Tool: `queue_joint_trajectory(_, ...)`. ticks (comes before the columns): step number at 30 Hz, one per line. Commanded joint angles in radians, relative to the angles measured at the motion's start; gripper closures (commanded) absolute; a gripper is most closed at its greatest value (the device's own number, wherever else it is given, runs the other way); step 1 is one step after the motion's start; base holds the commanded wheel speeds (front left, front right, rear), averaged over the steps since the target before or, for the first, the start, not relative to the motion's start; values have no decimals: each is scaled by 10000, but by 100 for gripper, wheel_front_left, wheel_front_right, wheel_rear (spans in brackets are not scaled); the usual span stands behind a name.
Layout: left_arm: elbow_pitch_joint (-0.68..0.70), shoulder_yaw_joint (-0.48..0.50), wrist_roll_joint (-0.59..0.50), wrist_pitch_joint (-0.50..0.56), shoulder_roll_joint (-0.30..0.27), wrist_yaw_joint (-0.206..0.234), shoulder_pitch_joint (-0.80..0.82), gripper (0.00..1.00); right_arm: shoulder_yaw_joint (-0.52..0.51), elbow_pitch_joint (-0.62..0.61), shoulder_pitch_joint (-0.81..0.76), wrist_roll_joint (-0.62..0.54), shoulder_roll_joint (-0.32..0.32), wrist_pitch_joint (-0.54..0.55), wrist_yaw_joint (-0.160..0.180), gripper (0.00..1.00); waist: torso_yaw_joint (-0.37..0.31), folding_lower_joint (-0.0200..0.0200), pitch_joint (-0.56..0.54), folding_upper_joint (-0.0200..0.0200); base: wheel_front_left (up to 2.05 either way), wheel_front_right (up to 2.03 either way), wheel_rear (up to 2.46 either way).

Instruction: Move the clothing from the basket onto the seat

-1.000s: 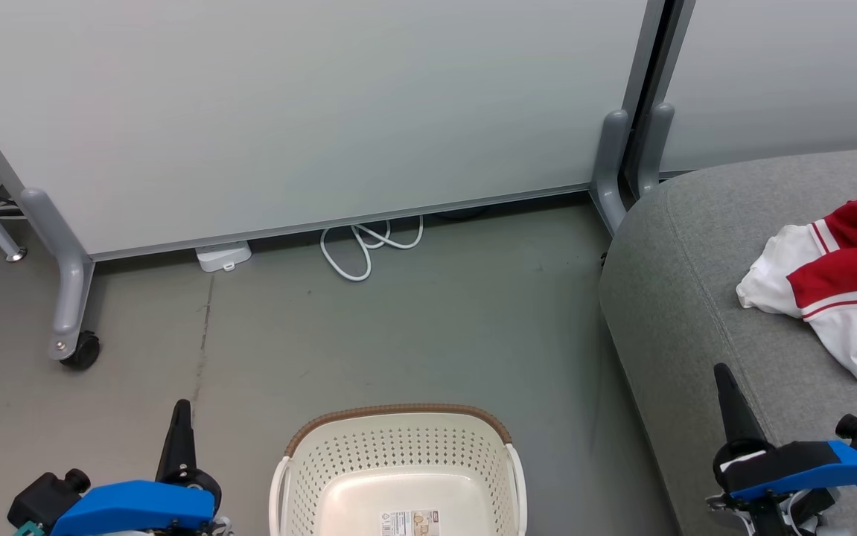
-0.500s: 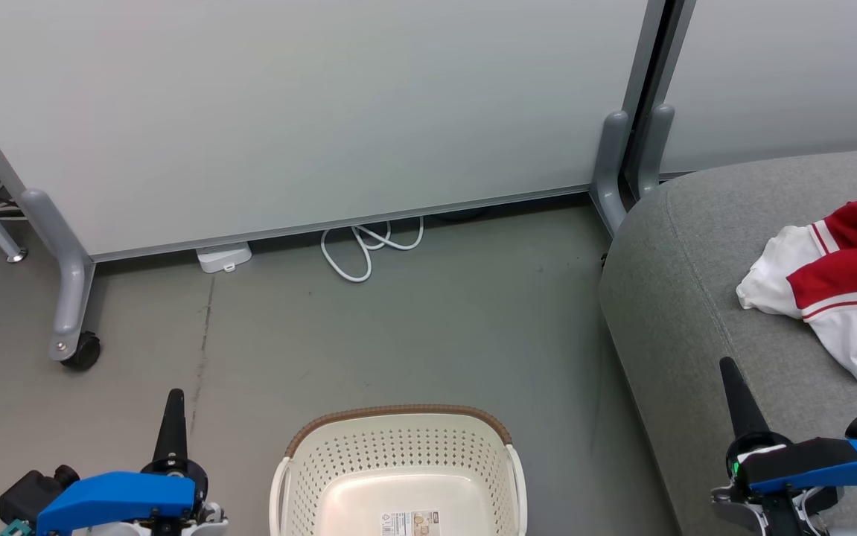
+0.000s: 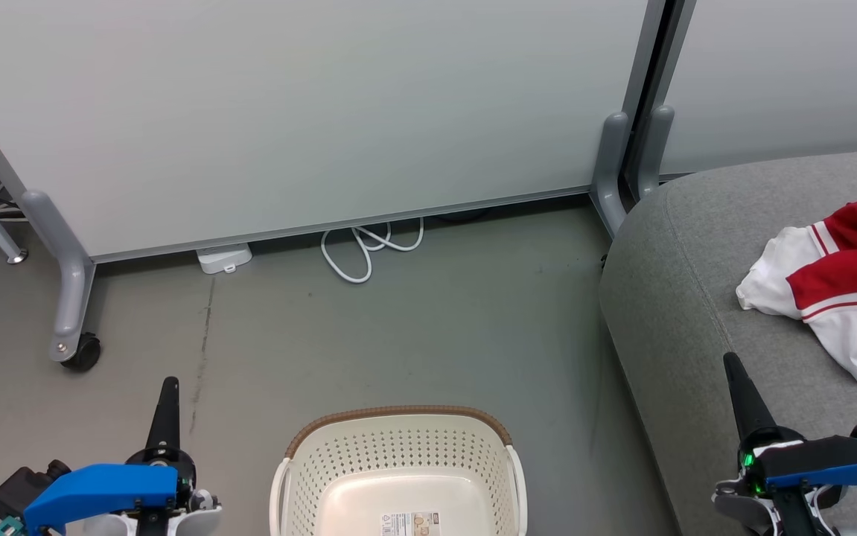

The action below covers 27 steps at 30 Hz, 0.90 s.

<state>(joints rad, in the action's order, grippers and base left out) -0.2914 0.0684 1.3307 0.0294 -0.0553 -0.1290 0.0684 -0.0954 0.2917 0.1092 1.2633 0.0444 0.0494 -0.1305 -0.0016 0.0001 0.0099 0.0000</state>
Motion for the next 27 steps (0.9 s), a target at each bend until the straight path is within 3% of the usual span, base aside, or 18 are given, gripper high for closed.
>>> queue_joint_trajectory(1,109,83,179,83,4,-21,225,100,-26,-136,18,243,72,35,-3,100,0,-1,-2,0,0,0,0)
queue_joint_trajectory(27,369,370,1947,616,39,-28,397,100,-146,-389,-7,2436,83,483,-4,100,10,-1,-43,0,0,0,0)
